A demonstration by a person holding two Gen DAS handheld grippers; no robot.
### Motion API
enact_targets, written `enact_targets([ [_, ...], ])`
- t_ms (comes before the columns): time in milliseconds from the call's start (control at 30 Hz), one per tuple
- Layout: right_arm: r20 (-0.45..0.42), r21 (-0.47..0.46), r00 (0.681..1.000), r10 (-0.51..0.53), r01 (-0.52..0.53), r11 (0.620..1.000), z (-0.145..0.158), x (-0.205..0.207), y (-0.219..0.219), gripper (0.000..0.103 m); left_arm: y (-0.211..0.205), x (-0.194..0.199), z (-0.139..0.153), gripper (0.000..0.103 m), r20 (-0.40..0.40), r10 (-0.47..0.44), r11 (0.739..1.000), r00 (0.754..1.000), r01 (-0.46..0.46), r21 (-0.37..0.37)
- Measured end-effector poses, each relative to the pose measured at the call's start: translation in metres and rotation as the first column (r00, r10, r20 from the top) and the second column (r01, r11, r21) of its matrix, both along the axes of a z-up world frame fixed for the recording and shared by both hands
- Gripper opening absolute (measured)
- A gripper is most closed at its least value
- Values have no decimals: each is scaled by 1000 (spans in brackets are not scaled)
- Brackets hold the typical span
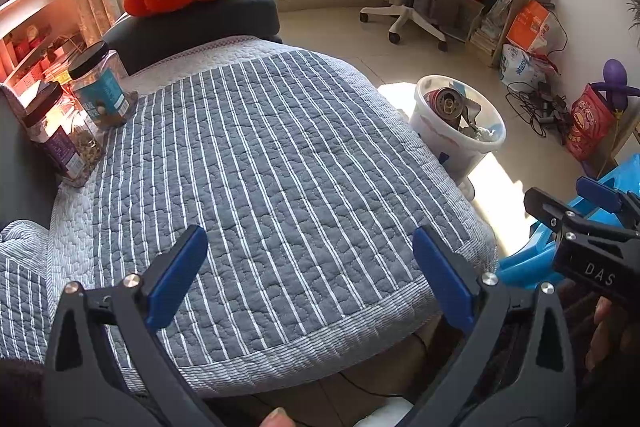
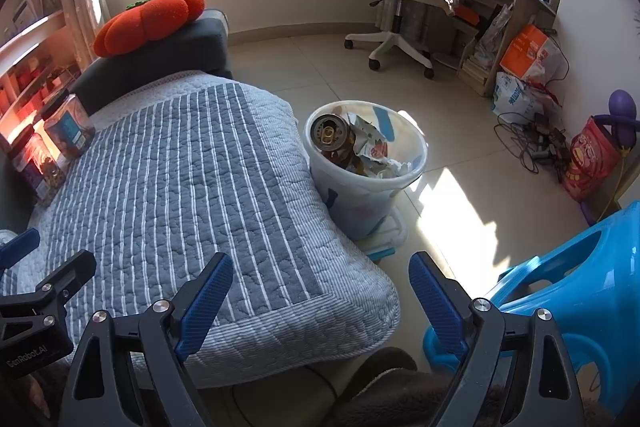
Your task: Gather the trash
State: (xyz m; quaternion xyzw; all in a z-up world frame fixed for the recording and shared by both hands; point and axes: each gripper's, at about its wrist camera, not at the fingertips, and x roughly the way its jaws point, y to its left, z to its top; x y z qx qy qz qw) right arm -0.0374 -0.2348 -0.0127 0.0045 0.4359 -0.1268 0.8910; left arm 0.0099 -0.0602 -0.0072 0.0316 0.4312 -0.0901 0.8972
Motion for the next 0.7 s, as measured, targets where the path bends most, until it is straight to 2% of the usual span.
enact_targets([
  [700, 17, 9, 1000, -22, 21, 1000, 2, -2, -1, 91, -1, 2, -3, 102, -35, -12, 1000, 999, 11, -16],
])
